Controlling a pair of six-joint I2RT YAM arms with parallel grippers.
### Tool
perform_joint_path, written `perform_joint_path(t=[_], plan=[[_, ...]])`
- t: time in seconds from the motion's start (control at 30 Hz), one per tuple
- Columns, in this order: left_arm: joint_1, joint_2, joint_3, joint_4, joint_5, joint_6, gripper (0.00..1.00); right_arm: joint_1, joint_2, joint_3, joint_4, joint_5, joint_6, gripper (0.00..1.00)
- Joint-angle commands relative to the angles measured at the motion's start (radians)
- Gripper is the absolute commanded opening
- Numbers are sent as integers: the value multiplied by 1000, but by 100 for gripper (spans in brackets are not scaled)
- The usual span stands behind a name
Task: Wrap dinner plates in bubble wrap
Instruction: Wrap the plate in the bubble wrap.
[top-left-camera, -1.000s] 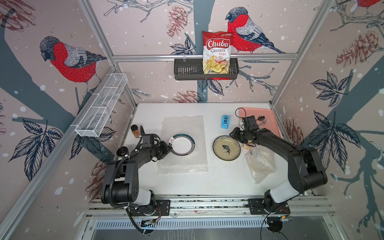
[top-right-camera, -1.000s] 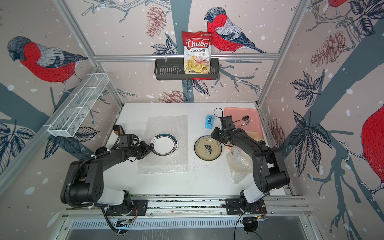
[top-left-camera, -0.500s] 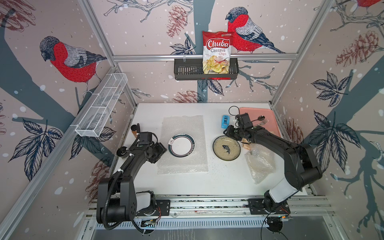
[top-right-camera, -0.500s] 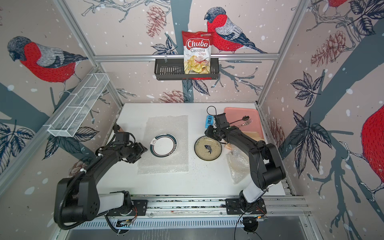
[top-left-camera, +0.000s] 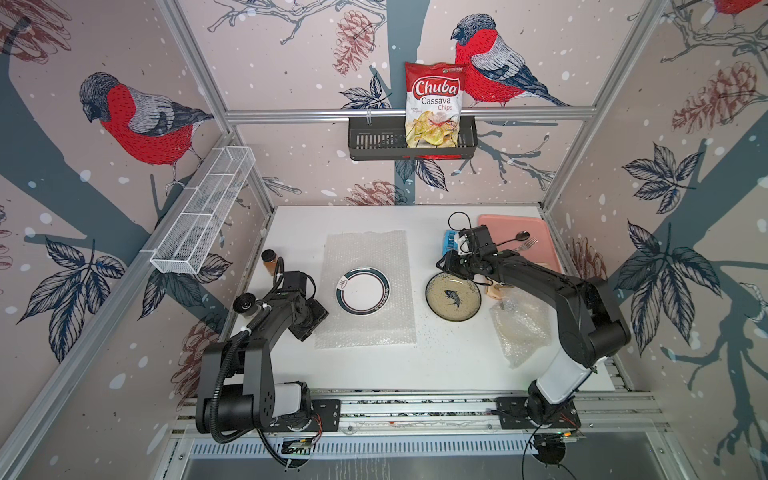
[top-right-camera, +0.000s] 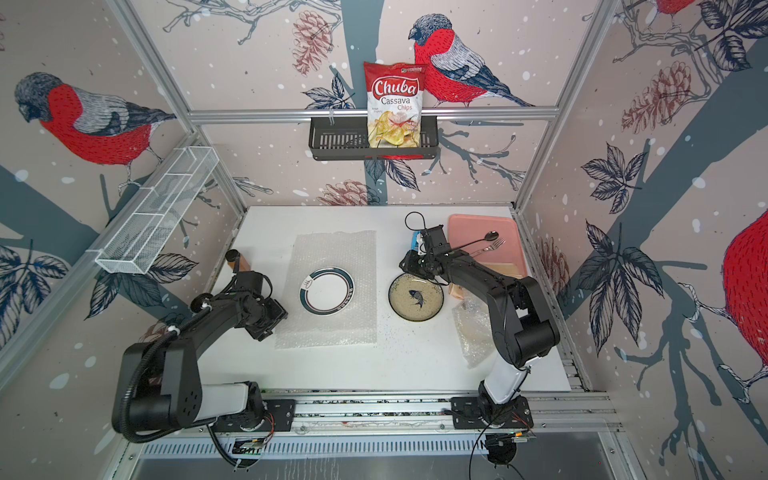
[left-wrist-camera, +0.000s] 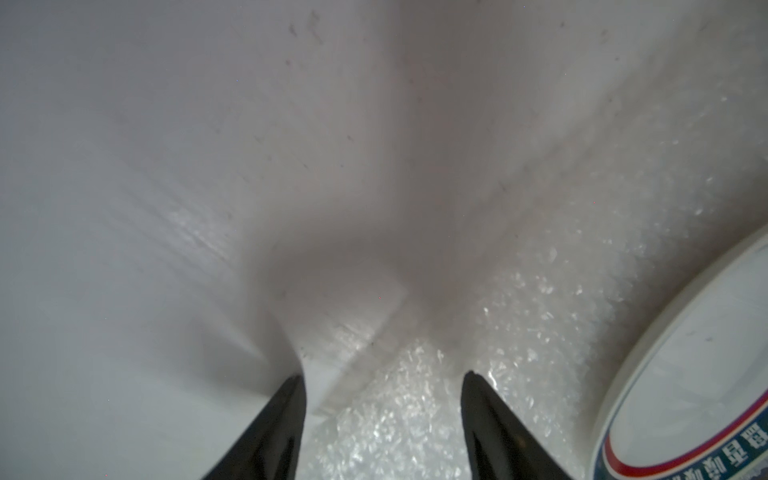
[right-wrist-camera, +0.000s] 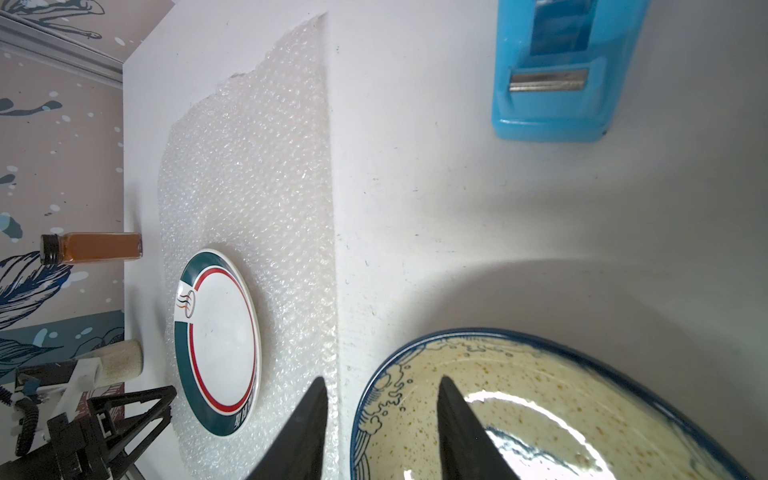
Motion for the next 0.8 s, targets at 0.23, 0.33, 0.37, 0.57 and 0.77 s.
perform_joint_path(t=[0.23,0.33,0.37,0.57,0.77], plan=[[3,22,25,45,70,27,40,1,39,27,23,-38,1,44],[3,27,36,47,113,29,34,2,45,34,19,-37,1,44],[3,25,45,42,120,29,32,2,46,36,17,-36,1,44],[2,4,103,-29,128,43,32,9,51,41,14,-36,0,44],[2,-1,127,-30,171,46,21,22,63,49,14,-39,1,44]])
